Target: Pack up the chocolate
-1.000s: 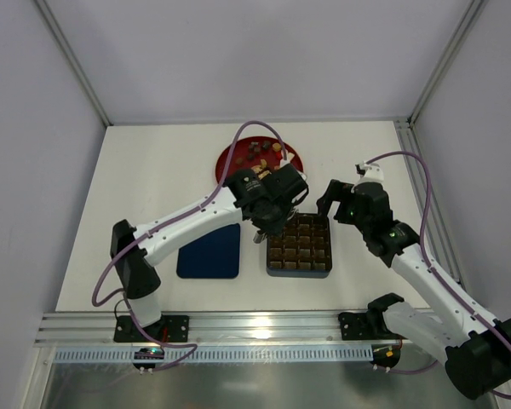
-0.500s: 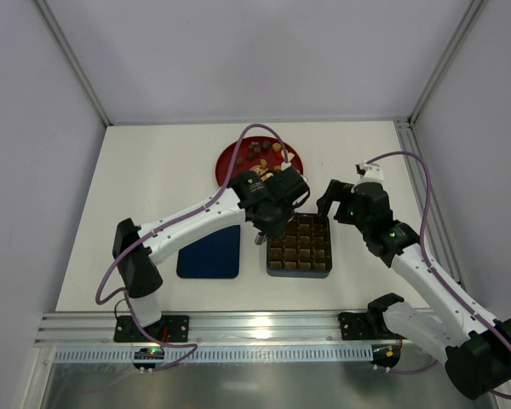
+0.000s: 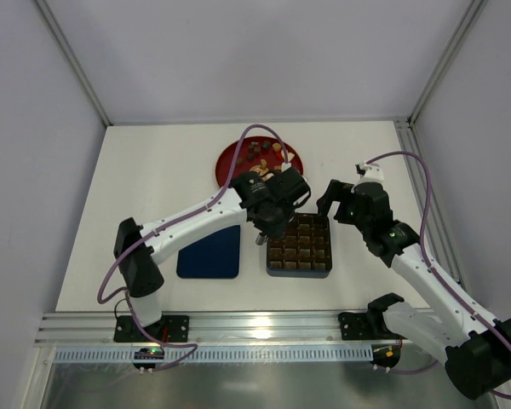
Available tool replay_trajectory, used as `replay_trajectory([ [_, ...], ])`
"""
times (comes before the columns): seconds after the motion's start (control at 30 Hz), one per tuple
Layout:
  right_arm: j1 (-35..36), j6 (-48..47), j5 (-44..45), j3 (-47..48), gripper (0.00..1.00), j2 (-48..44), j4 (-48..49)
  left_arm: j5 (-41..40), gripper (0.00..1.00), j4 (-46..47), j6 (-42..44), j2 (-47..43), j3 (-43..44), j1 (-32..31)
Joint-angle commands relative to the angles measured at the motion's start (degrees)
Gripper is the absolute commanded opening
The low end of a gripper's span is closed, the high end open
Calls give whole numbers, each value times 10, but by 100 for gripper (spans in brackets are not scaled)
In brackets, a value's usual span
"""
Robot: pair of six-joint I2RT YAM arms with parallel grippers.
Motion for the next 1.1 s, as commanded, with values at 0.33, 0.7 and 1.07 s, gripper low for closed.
replay_trajectory([
  [0.33, 0, -4, 3, 11, 100, -8, 17, -1, 33, 16, -2, -3, 5, -3],
  [0.7, 1, -4, 2, 11, 100, -8, 18, -6, 34, 11, -2, -6, 15, -3],
  [1.07, 0, -4, 1, 12, 100, -9, 18, -23, 33, -16, 2, -21, 65, -3],
])
